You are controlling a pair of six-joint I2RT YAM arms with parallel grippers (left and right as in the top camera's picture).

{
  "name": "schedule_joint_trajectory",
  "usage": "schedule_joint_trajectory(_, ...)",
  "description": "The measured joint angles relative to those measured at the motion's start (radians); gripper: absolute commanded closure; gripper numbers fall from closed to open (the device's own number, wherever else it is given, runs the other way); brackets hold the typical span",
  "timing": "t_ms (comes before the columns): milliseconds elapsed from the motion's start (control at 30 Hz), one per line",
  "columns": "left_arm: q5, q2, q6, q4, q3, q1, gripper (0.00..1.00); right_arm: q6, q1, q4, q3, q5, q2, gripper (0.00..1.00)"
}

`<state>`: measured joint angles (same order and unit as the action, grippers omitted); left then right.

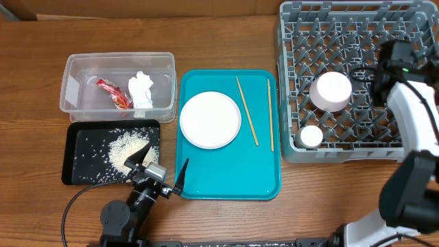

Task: Sort waste into correct bins and load items into the dishwasher
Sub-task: 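Lift the white bowl with the right gripper and carry it to the dish rack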

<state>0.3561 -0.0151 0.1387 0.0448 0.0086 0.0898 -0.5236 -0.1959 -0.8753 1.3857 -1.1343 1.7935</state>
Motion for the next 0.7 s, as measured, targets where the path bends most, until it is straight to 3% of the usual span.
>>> schedule_joint_trajectory(367, 0.000, 0.000, 0.000, 0.000, 0.000, 0.000, 0.00, 0.180, 0.083, 0.176, -0.001, -0.026, 0.041, 0.96)
schedule_joint_trajectory(700, 0.000, 0.000, 0.000, 0.000, 0.000, 0.000, 0.00, 0.277, 0.097, 0.196, -0.001, -0.085, 0.090, 0.96)
